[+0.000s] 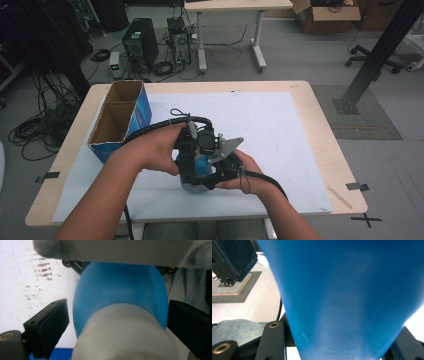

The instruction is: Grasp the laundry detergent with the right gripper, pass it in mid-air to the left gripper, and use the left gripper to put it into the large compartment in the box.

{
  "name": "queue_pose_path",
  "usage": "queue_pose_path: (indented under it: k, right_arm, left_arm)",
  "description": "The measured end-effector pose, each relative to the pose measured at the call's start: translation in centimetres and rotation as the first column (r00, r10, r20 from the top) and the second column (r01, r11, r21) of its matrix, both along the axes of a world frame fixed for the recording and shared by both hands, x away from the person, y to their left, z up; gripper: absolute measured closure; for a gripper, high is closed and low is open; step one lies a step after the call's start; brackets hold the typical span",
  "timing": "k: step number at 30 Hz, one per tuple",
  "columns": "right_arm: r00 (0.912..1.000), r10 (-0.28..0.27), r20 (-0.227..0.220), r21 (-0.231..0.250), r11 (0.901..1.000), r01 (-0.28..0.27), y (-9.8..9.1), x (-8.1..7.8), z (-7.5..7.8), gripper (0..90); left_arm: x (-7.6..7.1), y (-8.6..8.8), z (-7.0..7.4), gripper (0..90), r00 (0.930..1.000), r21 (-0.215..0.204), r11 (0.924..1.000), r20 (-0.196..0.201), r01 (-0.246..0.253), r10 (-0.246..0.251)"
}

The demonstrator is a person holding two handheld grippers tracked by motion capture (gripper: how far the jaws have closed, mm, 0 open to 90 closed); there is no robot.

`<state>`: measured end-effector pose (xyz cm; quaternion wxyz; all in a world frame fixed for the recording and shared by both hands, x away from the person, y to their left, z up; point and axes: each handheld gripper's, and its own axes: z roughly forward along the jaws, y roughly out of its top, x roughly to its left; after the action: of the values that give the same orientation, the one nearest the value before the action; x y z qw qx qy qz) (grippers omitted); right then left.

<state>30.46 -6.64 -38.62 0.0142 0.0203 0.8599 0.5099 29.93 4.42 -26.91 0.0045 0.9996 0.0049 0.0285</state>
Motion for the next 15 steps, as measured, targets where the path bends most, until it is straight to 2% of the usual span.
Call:
queue_pose_path:
  k: [13, 15]
  right_arm:
    - [0.9996, -0.005, 0.027, -0.002, 1.0000, 0.005, -0.20, 0.18, 0.30, 45.2]
    - [0.9998, -0.007, 0.020, -0.002, 1.0000, 0.007, -0.16, 0.13, 0.27, 45.2]
  left_arm:
    - [-0.05, -0.15, 0.09, 13.9, 0.9999, 0.002, 1.0000, 0.007, 0.007, -0.007]
    - [-0.04, -0.18, 0.11, 15.2, 1.0000, 0.000, 1.0000, 0.007, 0.007, -0.007]
